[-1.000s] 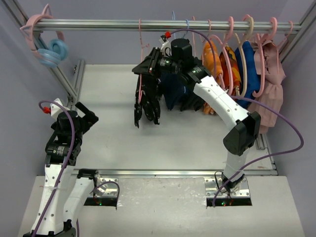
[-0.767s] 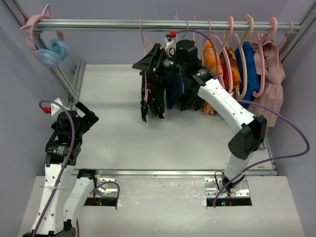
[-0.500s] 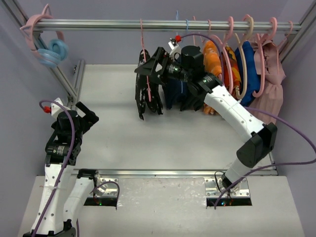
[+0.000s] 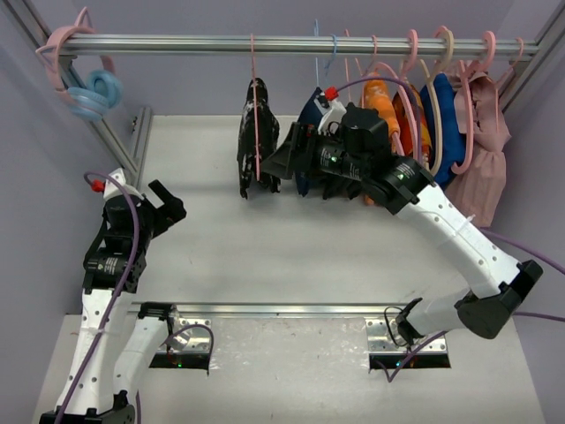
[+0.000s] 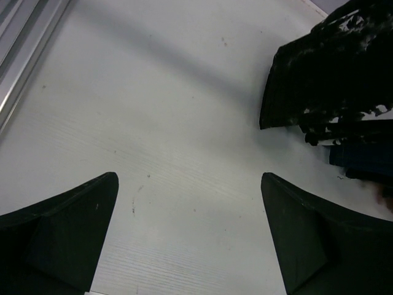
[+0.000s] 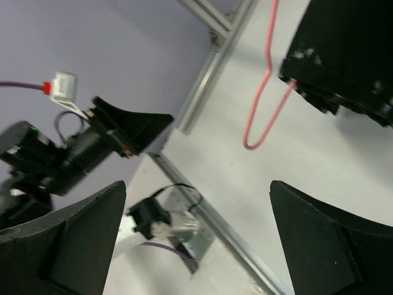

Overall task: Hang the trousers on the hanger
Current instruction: Place the hanger at the clothesline, then reset both arms

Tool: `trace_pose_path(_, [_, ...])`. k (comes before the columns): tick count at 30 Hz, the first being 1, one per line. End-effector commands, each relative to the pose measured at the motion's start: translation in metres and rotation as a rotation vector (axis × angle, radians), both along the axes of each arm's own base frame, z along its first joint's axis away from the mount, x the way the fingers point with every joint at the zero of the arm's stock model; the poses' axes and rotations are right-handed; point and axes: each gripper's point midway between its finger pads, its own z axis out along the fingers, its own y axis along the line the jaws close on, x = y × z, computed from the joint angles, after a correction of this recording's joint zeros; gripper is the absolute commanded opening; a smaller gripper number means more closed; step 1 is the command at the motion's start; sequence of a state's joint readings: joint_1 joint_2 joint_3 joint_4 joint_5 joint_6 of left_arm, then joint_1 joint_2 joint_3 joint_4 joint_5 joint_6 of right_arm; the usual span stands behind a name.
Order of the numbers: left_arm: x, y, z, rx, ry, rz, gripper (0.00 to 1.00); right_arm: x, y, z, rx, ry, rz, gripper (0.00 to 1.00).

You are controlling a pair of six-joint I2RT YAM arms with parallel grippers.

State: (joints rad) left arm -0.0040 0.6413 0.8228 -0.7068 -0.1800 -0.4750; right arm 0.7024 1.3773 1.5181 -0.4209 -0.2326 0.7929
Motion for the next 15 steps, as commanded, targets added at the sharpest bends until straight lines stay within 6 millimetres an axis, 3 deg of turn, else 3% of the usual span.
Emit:
trace_pose_path(1, [0.011,-0.004,0.026,0.015,-0.076,-0.045,1.00,-0.016,-0.036,-0.021,-0.249,-0.116,-0.052,0.99])
trace_pose_path(4, [0.011,-0.002,0.030,0.025,-0.077,-0.037,1.00,-0.031,-0.062,-0.028,-0.336,-0.149,-0.098,0.99])
trace_pose_path(10, [0.008,-0.008,0.055,0.024,-0.124,-0.075,1.00,-0.060,-0.089,-0.043,-0.418,-0.145,-0.066,0.99])
trace_pose_path(15, [-0.013,0.007,0.096,0.088,-0.211,-0.020,1.00,-0.074,-0.142,-0.069,-0.542,-0.125,-0.195,0.99])
